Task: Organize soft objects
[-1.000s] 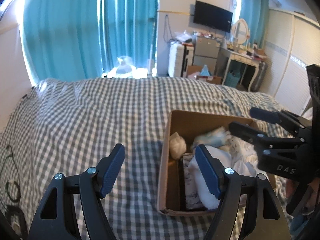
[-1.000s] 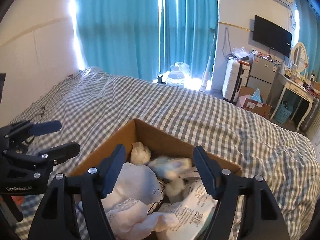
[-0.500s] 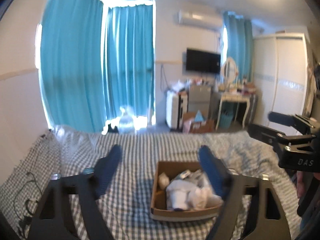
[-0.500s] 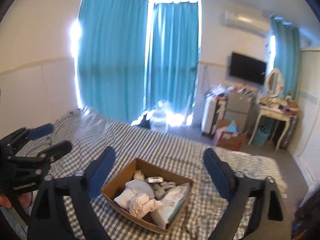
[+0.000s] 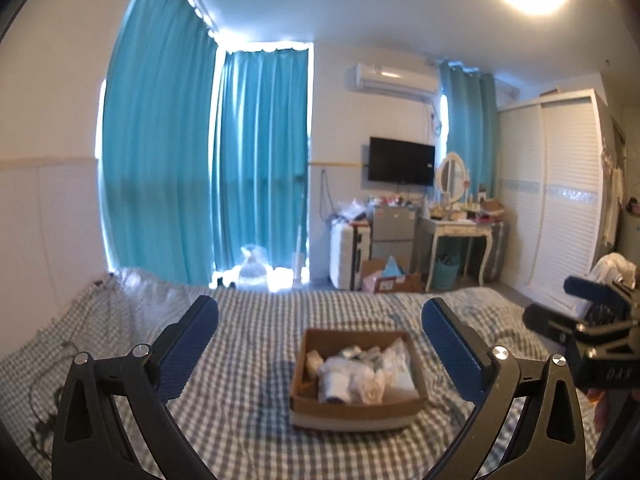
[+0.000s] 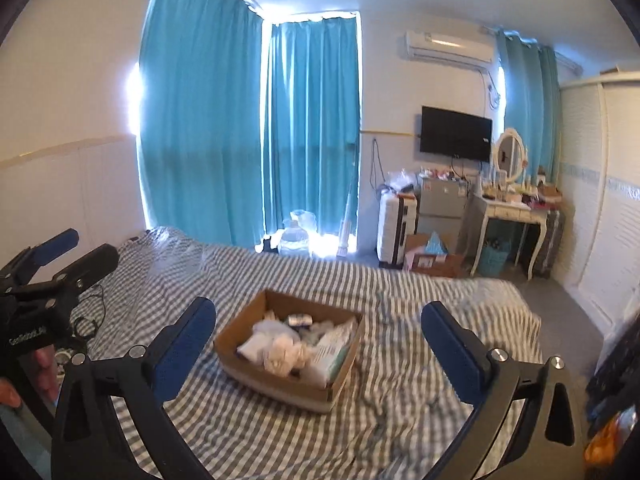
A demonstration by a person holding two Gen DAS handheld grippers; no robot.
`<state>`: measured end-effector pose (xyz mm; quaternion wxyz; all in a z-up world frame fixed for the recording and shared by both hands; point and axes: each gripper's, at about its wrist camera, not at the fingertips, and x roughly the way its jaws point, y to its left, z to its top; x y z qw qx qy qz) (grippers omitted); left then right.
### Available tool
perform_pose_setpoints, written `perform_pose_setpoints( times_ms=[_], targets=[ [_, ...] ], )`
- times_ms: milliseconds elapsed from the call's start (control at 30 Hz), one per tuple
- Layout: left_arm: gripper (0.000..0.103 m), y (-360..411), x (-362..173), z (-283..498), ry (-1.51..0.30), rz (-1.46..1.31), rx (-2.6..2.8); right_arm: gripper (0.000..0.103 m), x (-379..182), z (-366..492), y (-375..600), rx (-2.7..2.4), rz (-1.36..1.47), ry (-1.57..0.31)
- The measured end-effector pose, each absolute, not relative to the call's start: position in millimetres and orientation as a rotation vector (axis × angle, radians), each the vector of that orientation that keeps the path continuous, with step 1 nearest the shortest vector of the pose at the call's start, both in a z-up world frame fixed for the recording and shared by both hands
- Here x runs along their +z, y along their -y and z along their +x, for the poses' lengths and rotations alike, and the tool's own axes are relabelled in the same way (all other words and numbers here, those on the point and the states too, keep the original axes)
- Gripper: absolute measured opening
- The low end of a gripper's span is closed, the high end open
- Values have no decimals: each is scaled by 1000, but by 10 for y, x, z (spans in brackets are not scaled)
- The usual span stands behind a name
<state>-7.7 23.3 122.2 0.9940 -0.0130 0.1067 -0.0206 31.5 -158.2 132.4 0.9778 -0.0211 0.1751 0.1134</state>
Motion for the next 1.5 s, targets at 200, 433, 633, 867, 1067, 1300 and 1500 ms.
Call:
perform_pose_setpoints(
  times_ms=[200, 433, 633, 867, 1067, 1300, 1500],
  targets=[
    [103, -144, 571, -19, -270, -24, -20, 103, 682, 280, 1608, 173, 39, -359],
    [103, -102, 162, 79, -365, -2, -16, 103, 326, 464, 1642, 159, 47, -434],
    [103, -78, 117, 81, -372, 5, -25, 103, 238, 495, 1640, 159, 45, -459],
    [103, -101, 127, 83, -373, -7, -29, 103, 237, 497, 1612, 156, 35, -464],
    [103, -109, 123, 78, -372, -10, -28, 103, 260, 470, 1597, 154, 35, -449],
    [103, -82, 134, 65, -376, -13, -29, 103, 267, 473, 1582, 153, 32, -448],
    [103, -48, 131, 36, -380, -14, -23, 103, 262, 476, 1601, 150, 30, -456]
  ],
)
